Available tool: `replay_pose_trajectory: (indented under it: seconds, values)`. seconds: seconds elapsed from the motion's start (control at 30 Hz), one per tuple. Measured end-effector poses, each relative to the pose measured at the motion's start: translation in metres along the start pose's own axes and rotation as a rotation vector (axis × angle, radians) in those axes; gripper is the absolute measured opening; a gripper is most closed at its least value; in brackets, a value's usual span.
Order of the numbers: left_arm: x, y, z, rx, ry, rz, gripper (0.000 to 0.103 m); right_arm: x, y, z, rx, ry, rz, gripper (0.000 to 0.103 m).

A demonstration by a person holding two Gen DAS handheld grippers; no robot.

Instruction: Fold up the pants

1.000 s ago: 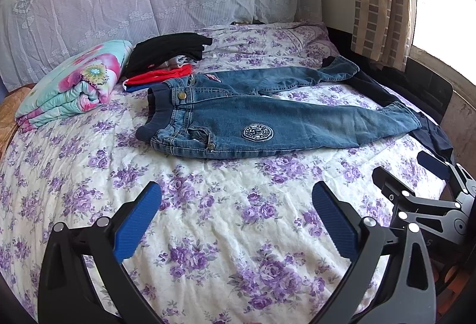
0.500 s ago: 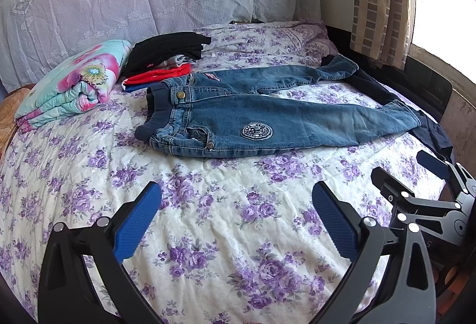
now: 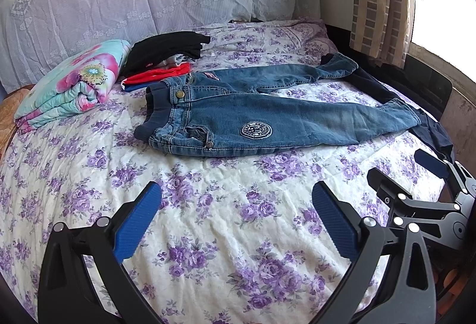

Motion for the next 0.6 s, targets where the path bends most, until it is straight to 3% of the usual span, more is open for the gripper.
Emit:
replay_pose_trajectory:
  seconds: [0.6]
  values:
    - [0.0001,0.0009,-0.0022,-0.003,0.003,-0.003,0.098,-0.0025,0.0007,-0.0023,-0.001,0.008,0.0,0.1]
Point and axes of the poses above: each gripper's, at about its wrist camera, not at the fingertips, and z roughly against the way its jaws point, y to its left, x to its top, the point moved 1 cm from there along -z, roughly the way its jaws point, and after that the axes turned 11 degrees about -z, right-handed, at the moved point
